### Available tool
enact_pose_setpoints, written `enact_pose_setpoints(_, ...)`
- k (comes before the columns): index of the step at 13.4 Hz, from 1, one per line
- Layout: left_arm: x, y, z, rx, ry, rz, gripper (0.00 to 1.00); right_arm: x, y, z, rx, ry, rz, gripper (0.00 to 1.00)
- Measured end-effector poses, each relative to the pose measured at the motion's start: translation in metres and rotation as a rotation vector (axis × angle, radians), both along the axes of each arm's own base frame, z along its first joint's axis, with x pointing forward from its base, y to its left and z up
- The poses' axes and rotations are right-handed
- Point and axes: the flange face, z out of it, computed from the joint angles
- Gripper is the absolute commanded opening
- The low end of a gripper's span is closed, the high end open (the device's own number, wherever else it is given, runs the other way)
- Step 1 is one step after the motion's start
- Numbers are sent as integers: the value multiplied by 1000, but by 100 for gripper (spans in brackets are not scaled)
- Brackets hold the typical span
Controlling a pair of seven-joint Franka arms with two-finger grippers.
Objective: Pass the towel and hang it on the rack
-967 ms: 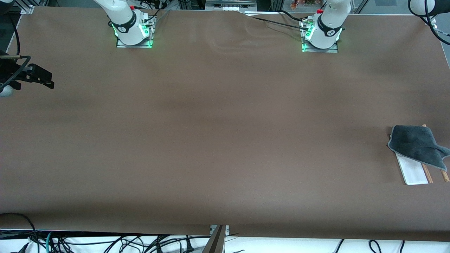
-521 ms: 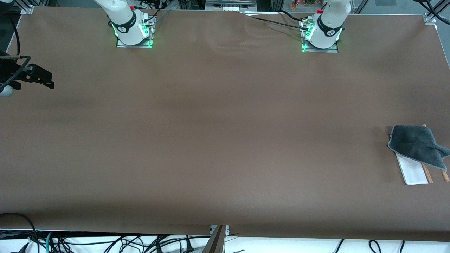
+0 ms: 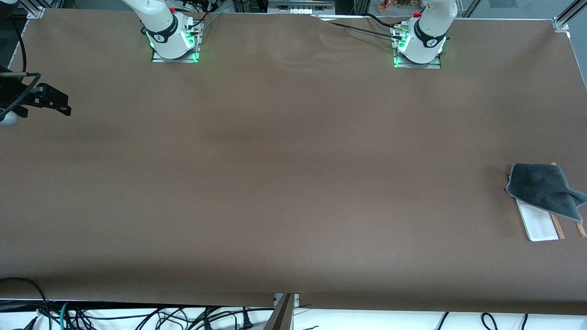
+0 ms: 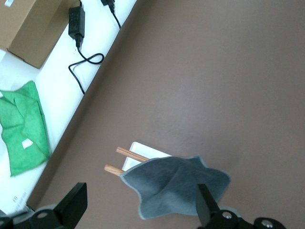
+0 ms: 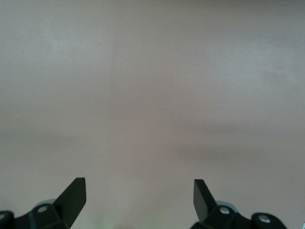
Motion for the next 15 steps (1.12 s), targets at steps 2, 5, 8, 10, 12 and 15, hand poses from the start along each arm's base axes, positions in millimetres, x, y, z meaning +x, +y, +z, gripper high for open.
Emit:
enact_pose_setpoints(2,-6,-43,21,17,45,100,100,0,0,0,0,0,0,100)
enact_pose_setpoints(5,-17,-98,36,16,96,246,100,0,0,0,0,0,0,100)
enact_pose_setpoints(8,-31,-147,44,28,136,406,100,0,0,0,0,0,1,100)
enact_pose_setpoints(10,-38,-182,49,24,147,493,100,0,0,0,0,0,1,100)
enact_pose_setpoints(12,-45,-206,48,4,163,574,100,0,0,0,0,0,1,100)
enact_pose_setpoints(15,-52,-235,46,6,175,674,100,0,0,0,0,0,1,100)
